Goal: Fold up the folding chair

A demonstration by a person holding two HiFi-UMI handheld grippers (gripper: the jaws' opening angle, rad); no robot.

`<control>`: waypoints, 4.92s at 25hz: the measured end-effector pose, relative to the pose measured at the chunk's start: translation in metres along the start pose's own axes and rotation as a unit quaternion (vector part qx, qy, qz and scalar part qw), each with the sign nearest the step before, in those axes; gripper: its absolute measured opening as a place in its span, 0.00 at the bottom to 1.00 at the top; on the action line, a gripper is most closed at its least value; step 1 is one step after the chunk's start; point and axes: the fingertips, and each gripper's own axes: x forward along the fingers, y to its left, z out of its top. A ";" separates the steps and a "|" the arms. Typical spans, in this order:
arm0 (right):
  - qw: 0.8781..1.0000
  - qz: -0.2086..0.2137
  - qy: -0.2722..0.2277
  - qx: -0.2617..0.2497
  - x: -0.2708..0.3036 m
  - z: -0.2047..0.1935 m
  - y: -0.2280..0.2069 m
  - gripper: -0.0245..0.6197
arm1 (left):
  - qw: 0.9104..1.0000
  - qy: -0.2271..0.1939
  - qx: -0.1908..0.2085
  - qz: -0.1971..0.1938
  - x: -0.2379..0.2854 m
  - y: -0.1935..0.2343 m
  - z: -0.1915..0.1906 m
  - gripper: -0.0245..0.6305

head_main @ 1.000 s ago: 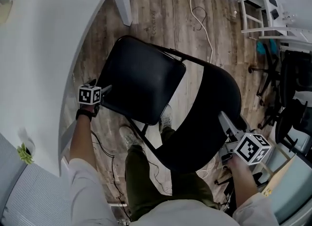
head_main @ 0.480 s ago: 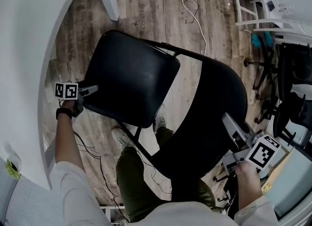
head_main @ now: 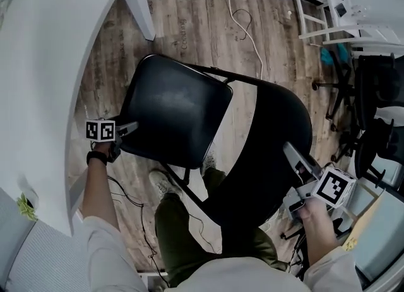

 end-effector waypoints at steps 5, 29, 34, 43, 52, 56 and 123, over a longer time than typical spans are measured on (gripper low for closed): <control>1.000 0.019 -0.001 0.006 -0.026 0.012 0.004 0.15 | 0.999 0.014 0.004 -0.031 -0.017 -0.058 -0.006 0.74; 0.994 -0.105 0.015 0.036 -0.131 0.032 -0.022 0.15 | 0.990 0.083 0.076 -0.080 -0.048 -0.282 -0.047 0.72; 0.992 -0.116 0.019 0.036 -0.141 0.034 -0.016 0.15 | 0.988 0.090 0.094 -0.085 -0.050 -0.317 -0.057 0.72; 0.990 -0.137 0.024 0.034 -0.156 0.041 -0.004 0.15 | 0.985 0.089 0.115 -0.094 -0.048 -0.377 -0.070 0.72; 0.987 -0.156 0.030 0.035 -0.165 0.046 0.013 0.16 | 0.974 0.114 0.159 -0.119 -0.043 -0.438 -0.091 0.72; 0.985 -0.164 0.031 0.034 -0.166 0.048 0.018 0.16 | 0.957 0.148 0.216 -0.123 -0.039 -0.458 -0.106 0.72; 0.966 -0.239 0.092 -0.043 -0.129 0.055 0.091 0.17 | 0.841 -0.031 0.512 0.171 -0.149 -0.660 -0.080 0.51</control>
